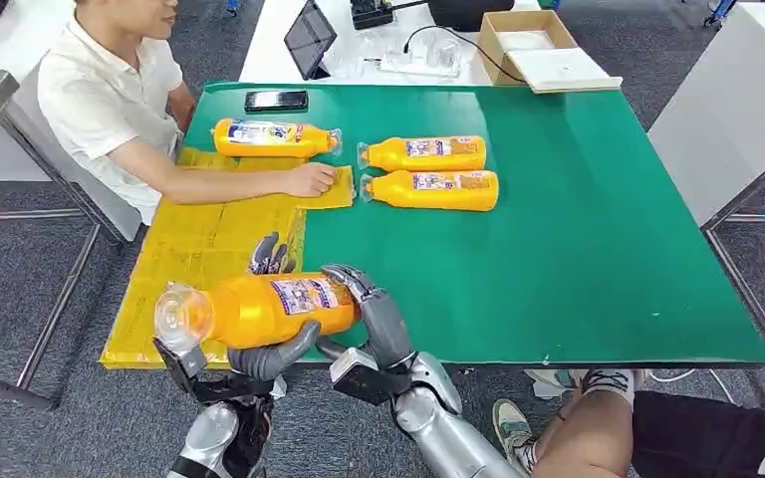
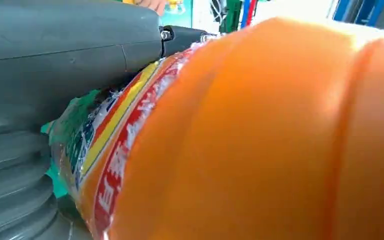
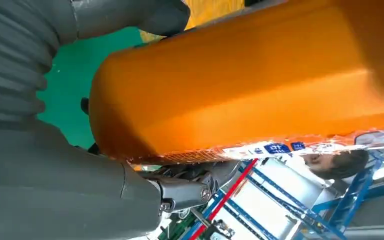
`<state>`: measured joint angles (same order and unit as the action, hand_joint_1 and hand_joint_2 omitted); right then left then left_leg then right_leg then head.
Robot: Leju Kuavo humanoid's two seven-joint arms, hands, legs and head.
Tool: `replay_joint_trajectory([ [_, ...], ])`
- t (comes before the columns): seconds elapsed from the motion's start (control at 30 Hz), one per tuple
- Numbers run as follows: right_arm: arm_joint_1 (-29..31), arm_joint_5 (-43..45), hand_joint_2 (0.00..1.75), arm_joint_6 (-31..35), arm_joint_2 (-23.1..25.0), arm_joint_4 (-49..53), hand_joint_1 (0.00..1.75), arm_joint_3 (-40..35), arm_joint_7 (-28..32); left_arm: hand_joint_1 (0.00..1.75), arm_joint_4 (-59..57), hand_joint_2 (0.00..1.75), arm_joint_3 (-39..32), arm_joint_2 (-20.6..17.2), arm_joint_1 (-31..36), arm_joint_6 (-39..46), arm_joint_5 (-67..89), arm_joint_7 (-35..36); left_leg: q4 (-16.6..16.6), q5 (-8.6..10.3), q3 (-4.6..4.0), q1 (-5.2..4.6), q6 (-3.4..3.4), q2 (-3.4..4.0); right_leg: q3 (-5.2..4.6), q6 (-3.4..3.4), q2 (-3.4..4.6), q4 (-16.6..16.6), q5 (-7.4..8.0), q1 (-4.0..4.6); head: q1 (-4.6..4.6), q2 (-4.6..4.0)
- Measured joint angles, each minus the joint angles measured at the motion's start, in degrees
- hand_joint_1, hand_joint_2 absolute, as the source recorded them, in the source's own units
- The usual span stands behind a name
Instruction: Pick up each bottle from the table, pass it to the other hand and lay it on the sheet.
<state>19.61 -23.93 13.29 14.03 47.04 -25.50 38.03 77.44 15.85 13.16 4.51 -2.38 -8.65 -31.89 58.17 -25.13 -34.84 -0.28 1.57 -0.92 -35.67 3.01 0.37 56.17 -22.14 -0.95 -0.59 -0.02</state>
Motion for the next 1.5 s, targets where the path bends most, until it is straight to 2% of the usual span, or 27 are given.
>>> replay_joint_trajectory([
  [0.13,1.1,0.9,1.75,-0.7,0.9,-1.9,1.75,-0.9,0.0,0.0,0.0,1.75,0.0,0.1,0.1,1.0,-0.2,-1.5,0.0,0.01,0.01,0.01,0.0,0.01,-0.02,0.0,0.0,0.0,0.0,0.01,0.0,0.0],
  [0.2,1.7,1.2,1.75,-0.7,1.5,-3.2,1.75,-1.3,0.0,1.75,0.0,1.75,0.0,0.1,0.1,1.8,0.3,-2.0,0.0,0.01,0.01,0.01,-0.01,0.01,-0.02,0.0,0.0,0.0,0.0,0.01,0.02,0.0],
  [0.23,2.0,1.4,1.75,-0.7,1.6,-3.8,1.66,-1.4,0.0,1.75,0.0,1.75,0.0,0.1,0.1,2.1,0.5,-2.0,0.0,0.02,0.0,0.01,-0.01,0.0,-0.02,0.0,0.0,0.0,0.0,0.01,0.02,0.0],
  [0.3,2.5,1.7,1.75,-0.6,1.9,-4.8,0.0,-1.7,0.0,1.75,-0.2,1.75,0.0,0.1,0.1,2.5,0.8,-2.0,0.0,0.02,0.0,0.01,-0.01,0.0,-0.03,0.0,0.0,0.0,0.0,0.0,0.0,0.0],
  [0.33,2.6,1.9,0.0,-0.6,1.9,-5.2,0.0,-1.8,0.0,1.75,-0.4,1.75,-0.1,0.1,0.2,2.4,0.6,-2.0,0.0,0.02,0.0,0.01,-0.01,0.0,-0.03,0.0,0.0,0.0,0.0,0.0,0.0,0.0],
  [0.6,1.4,2.4,0.0,-1.9,2.1,-6.4,0.0,-3.9,0.0,1.75,-0.5,1.75,-0.7,0.1,0.4,-0.7,-5.7,-0.7,0.0,0.0,-0.04,0.0,-0.01,0.03,-0.08,0.0,0.01,0.0,0.0,0.0,0.0,0.0],
  [0.83,0.9,2.0,0.0,-1.9,1.6,-6.4,0.0,-5.6,0.1,1.75,-0.3,1.75,-2.0,0.1,0.0,-0.1,-6.5,-0.3,0.0,0.01,-0.06,0.0,-0.01,0.04,-0.12,-0.01,0.01,0.0,0.0,0.0,0.0,0.0],
  [1.2,-2.0,3.4,0.0,2.0,0.2,-5.9,0.0,-5.9,0.2,1.75,-1.7,1.75,-3.0,-1.0,2.2,11.0,1.1,2.9,0.0,0.01,-0.09,0.0,-0.01,0.01,-0.12,0.0,0.0,0.0,0.0,0.0,0.0,0.0],
  [1.33,-4.6,4.3,0.0,4.0,-1.4,-3.1,0.0,-5.3,0.2,1.75,-2.5,1.75,-4.9,-2.9,4.1,19.9,9.2,3.0,0.0,0.01,-0.1,0.01,-0.01,-0.01,-0.13,0.0,-0.01,0.0,0.0,0.01,0.0,0.0],
  [1.5,-5.7,4.4,0.0,4.3,-2.7,-1.0,0.0,-4.5,0.2,1.75,-2.8,1.75,-5.9,-3.9,5.0,21.8,11.6,3.1,0.0,0.01,-0.09,0.0,-0.01,0.06,-0.13,0.0,0.01,0.0,0.01,-0.01,0.0,0.0],
])
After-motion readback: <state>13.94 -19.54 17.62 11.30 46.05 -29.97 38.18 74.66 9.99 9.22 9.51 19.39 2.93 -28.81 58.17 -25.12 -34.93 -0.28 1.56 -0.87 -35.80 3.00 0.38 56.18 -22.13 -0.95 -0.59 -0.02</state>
